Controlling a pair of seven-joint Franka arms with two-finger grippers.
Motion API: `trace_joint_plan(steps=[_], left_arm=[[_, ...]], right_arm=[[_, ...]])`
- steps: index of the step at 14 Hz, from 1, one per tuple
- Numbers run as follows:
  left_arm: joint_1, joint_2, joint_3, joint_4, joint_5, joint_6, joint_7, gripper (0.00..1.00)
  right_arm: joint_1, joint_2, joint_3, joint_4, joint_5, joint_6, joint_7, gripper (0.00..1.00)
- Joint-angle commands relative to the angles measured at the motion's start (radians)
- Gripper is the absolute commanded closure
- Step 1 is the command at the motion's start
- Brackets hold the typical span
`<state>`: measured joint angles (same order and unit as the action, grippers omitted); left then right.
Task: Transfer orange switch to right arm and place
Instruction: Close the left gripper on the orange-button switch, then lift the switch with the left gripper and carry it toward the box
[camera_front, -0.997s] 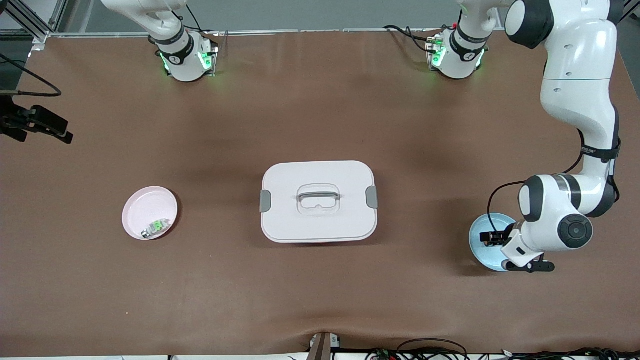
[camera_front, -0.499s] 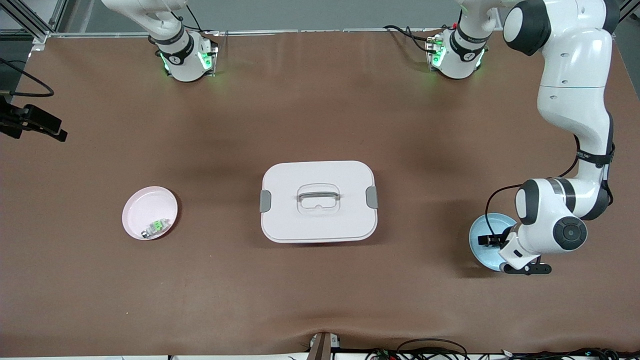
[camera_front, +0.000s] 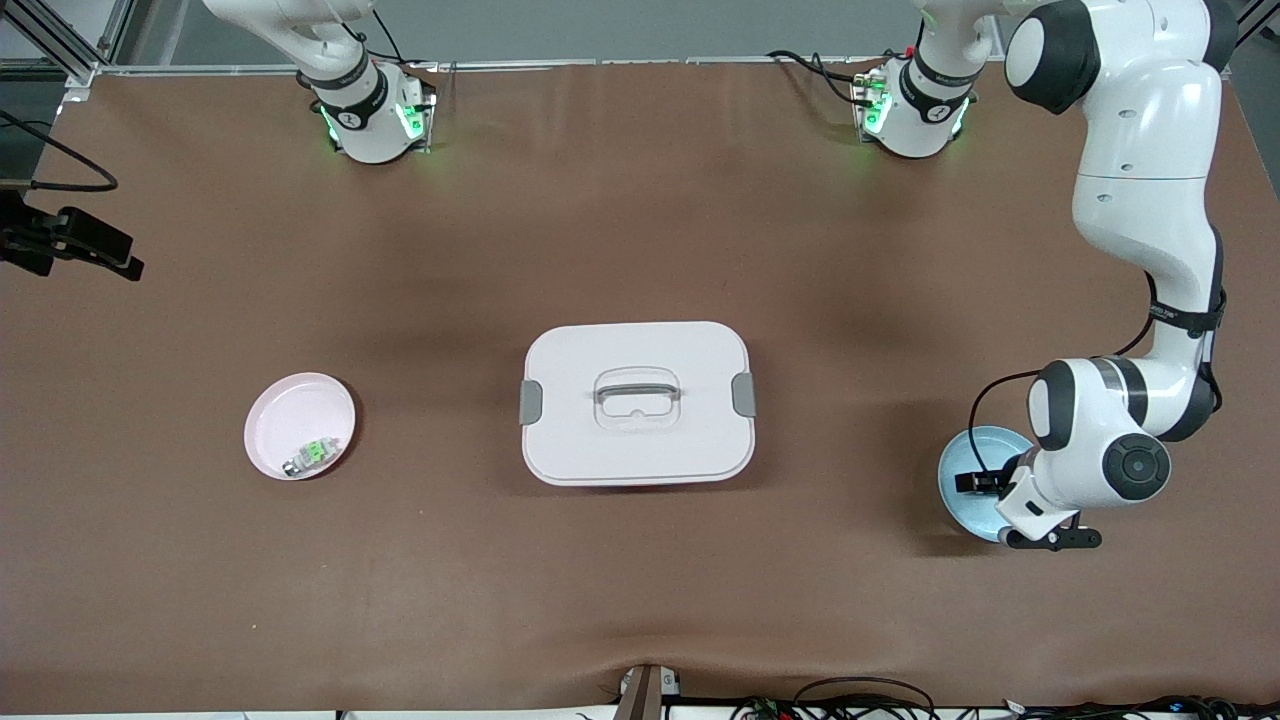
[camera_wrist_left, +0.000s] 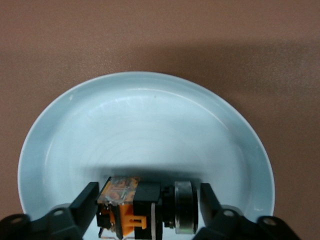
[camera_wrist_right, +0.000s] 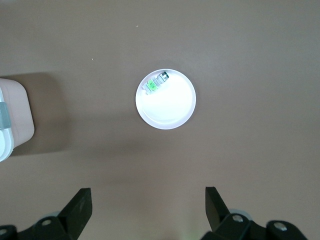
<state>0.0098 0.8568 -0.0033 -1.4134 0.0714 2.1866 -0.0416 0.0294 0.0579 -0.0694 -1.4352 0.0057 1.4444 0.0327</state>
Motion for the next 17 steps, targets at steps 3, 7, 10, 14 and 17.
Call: trace_joint_plan(steps=[3,7,10,14,17], left_arm=[[-0.008,0.007,0.005,0.021,0.010,0.002,-0.027,0.63],[-0.001,-0.004,0.005,0.021,0.004,0.002,-0.069,0.86],[0.007,-0.039,0.002,0.013,0.001,-0.014,-0.072,0.86],[0.006,-0.137,0.002,0.013,0.001,-0.181,-0.210,0.85],[0.004,-0.211,-0.007,0.013,-0.002,-0.299,-0.338,0.85]], right_arm=[[-0.011,-0.010,0.002,-0.008,0.004,-0.015,0.004,0.00],[-0.011,-0.009,0.002,-0.007,0.005,-0.013,0.004,0.00],[-0.012,-0.009,0.000,-0.007,0.004,-0.027,0.013,0.00],[-0.013,-0.007,0.000,-0.005,0.002,-0.027,0.013,0.00],[-0.025,-0.007,0.000,-0.004,0.000,-0.018,0.009,0.00]])
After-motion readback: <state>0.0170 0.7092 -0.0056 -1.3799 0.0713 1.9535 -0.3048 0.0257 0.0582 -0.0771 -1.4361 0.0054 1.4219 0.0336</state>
